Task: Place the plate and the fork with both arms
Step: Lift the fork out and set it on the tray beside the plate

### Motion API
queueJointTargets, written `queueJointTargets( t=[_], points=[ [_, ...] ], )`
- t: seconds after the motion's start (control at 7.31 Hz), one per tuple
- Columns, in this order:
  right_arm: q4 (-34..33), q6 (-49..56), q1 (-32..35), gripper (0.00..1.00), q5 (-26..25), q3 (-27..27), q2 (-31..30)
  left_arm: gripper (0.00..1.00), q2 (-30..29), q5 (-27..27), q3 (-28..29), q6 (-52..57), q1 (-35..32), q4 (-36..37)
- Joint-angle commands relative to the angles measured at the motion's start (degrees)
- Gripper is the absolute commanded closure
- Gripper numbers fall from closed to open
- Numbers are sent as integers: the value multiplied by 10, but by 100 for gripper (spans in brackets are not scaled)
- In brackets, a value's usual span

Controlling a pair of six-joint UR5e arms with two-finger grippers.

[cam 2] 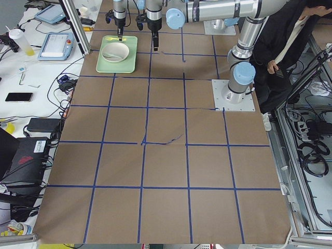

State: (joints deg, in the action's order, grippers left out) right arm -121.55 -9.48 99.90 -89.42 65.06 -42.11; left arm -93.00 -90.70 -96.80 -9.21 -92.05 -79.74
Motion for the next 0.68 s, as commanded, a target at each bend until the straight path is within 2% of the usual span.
queueJointTargets(
  t=[0.0,0.14,0.41,0.55],
  points=[
    [-5,15,-2,66,0,23,4,0,0,0,-1,-1,0,0],
    [-4,17,-2,1,6,24,2,0,0,0,-1,-1,0,0],
    [5,47,-12,0,5,25,-30,0,0,0,-1,-1,0,0],
    [50,47,-23,0,1,35,-74,0,1,0,-1,0,0,0]
  ],
)
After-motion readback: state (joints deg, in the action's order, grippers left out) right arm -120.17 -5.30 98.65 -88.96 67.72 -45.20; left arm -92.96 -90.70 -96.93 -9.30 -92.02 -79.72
